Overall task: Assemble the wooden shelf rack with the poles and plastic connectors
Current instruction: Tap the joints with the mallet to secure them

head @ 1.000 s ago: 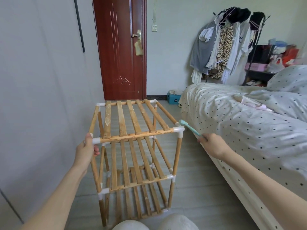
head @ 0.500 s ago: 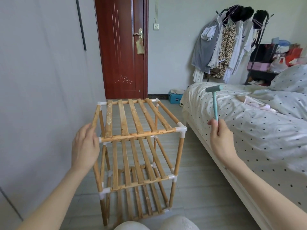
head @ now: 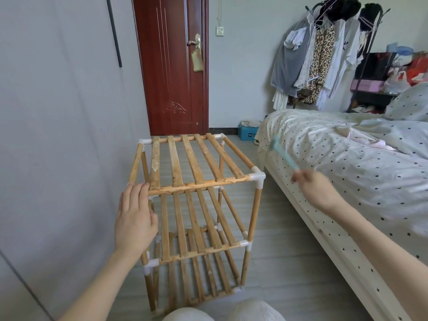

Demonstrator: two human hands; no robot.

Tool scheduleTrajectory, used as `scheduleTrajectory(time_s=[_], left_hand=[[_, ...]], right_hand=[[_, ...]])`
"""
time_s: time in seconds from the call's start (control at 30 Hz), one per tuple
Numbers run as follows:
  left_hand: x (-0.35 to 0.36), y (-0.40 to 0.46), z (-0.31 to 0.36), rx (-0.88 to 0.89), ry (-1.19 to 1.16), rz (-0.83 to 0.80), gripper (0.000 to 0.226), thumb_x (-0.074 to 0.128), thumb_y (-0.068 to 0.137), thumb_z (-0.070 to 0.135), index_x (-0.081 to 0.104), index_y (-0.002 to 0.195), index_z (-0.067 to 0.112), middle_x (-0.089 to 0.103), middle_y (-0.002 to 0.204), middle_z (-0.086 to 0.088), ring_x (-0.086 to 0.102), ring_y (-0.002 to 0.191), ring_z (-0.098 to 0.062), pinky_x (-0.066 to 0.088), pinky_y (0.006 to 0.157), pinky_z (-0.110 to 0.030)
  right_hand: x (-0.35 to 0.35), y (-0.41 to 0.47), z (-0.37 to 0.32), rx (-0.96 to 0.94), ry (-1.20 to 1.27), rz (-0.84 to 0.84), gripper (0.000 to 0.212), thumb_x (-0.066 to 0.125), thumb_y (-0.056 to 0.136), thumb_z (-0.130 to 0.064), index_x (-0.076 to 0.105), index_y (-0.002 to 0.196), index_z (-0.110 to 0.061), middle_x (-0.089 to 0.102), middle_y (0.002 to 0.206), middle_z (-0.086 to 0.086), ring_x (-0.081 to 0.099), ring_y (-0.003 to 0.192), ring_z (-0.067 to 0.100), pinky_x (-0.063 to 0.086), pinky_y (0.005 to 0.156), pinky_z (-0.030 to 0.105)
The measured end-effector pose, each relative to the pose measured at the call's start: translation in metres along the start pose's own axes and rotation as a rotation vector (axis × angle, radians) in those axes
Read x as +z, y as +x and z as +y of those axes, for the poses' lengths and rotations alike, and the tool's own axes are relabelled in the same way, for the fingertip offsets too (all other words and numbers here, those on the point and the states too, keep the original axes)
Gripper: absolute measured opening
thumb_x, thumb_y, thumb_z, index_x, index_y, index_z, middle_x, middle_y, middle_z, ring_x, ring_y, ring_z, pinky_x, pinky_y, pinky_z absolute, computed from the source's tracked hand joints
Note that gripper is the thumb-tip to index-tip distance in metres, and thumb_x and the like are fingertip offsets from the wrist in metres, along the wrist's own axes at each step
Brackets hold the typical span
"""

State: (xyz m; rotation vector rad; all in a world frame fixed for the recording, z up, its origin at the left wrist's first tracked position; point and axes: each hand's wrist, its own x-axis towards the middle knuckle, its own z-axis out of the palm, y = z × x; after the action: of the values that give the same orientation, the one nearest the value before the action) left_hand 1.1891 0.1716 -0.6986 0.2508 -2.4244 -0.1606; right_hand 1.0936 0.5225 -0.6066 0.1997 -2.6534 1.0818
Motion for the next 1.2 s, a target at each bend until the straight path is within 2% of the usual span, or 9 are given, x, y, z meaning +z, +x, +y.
scheduleTrajectory(time_s=[0.1, 0.23, 0.4, 0.53, 0.7, 0.83, 1.0, 1.1, 1.2], left_hand=[[0.002, 0.000, 0.001, -0.005, 0.003, 0.013, 0.062, 0.064, 0.074, -0.002, 0.043, 0.131, -0.008, 0.047, 0.133, -0.024, 0.035, 0.132, -0.039, 0.028, 0.110, -0.048], [0.002, 0.001, 0.005, -0.035, -0.004, 0.012, 0.061, 0.064, 0.073, -0.002, 0.044, 0.130, -0.007, 0.048, 0.131, -0.023, 0.034, 0.132, -0.038, 0.030, 0.110, -0.052], [0.002, 0.001, 0.007, -0.054, -0.001, 0.003, 0.060, 0.063, 0.072, -0.003, 0.045, 0.129, -0.007, 0.048, 0.131, -0.023, 0.034, 0.132, -0.037, 0.031, 0.109, -0.053], [0.001, 0.000, 0.007, -0.062, -0.003, -0.004, 0.061, 0.064, 0.072, -0.003, 0.045, 0.129, -0.006, 0.048, 0.132, -0.022, 0.034, 0.133, -0.037, 0.031, 0.109, -0.053], [0.002, 0.001, 0.009, -0.071, -0.003, 0.000, 0.060, 0.064, 0.071, -0.003, 0.046, 0.128, -0.007, 0.049, 0.131, -0.022, 0.034, 0.133, -0.037, 0.032, 0.109, -0.052], [0.001, 0.000, 0.011, -0.079, -0.007, -0.003, 0.060, 0.064, 0.071, -0.003, 0.046, 0.128, -0.007, 0.049, 0.130, -0.023, 0.034, 0.132, -0.038, 0.032, 0.109, -0.052], [0.000, -0.001, 0.008, -0.077, 0.008, -0.016, 0.061, 0.062, 0.075, -0.001, 0.043, 0.133, -0.006, 0.046, 0.136, -0.021, 0.029, 0.136, -0.035, 0.029, 0.111, -0.048], [-0.002, -0.002, 0.012, -0.096, -0.006, -0.024, 0.061, 0.062, 0.075, 0.000, 0.043, 0.133, -0.006, 0.045, 0.137, -0.020, 0.028, 0.137, -0.034, 0.028, 0.112, -0.047], [-0.003, -0.001, 0.011, -0.093, -0.002, -0.033, 0.063, 0.063, 0.074, -0.001, 0.043, 0.133, -0.004, 0.045, 0.137, -0.019, 0.029, 0.137, -0.033, 0.029, 0.112, -0.046]], right_hand=[[0.002, -0.011, -0.001, -0.070, 0.165, 0.411, 0.031, 0.027, 0.102, -0.026, 0.051, 0.091, -0.008, 0.051, 0.072, 0.006, 0.048, 0.067, 0.028, 0.034, 0.062, 0.034], [0.018, -0.007, 0.012, 0.088, -0.161, -0.156, 0.034, 0.030, 0.101, -0.029, 0.054, 0.088, -0.008, 0.055, 0.082, 0.013, 0.054, 0.077, 0.030, 0.042, 0.069, 0.033], [0.004, -0.004, 0.001, -0.116, 0.209, 0.442, 0.031, 0.028, 0.101, -0.027, 0.047, 0.082, -0.012, 0.049, 0.064, -0.003, 0.046, 0.057, 0.016, 0.028, 0.054, 0.033], [0.023, -0.004, 0.013, 0.098, -0.246, -0.256, 0.030, 0.027, 0.102, -0.028, 0.047, 0.087, -0.011, 0.055, 0.086, 0.012, 0.053, 0.078, 0.029, 0.042, 0.072, 0.032], [0.004, -0.003, 0.000, -0.141, 0.193, 0.447, 0.038, 0.025, 0.098, -0.038, 0.044, 0.080, -0.011, 0.050, 0.064, 0.001, 0.048, 0.060, 0.025, 0.033, 0.055, 0.034], [0.038, -0.011, 0.017, 0.089, -0.133, -0.193, 0.034, 0.028, 0.102, -0.032, 0.046, 0.085, -0.009, 0.056, 0.081, 0.012, 0.053, 0.072, 0.030, 0.042, 0.067, 0.033], [0.025, -0.008, 0.010, -0.065, 0.245, 0.467, 0.038, 0.026, 0.099, -0.036, 0.045, 0.078, -0.010, 0.050, 0.064, 0.000, 0.047, 0.059, 0.018, 0.028, 0.058, 0.033], [0.046, -0.017, 0.021, 0.098, -0.055, -0.111, 0.037, 0.026, 0.102, -0.033, 0.050, 0.093, -0.007, 0.057, 0.076, 0.009, 0.053, 0.065, 0.025, 0.042, 0.063, 0.033], [0.040, -0.009, 0.028, 0.093, -0.004, -0.018, 0.039, 0.029, 0.100, -0.034, 0.053, 0.084, -0.008, 0.057, 0.076, 0.011, 0.053, 0.071, 0.030, 0.044, 0.067, 0.036]])
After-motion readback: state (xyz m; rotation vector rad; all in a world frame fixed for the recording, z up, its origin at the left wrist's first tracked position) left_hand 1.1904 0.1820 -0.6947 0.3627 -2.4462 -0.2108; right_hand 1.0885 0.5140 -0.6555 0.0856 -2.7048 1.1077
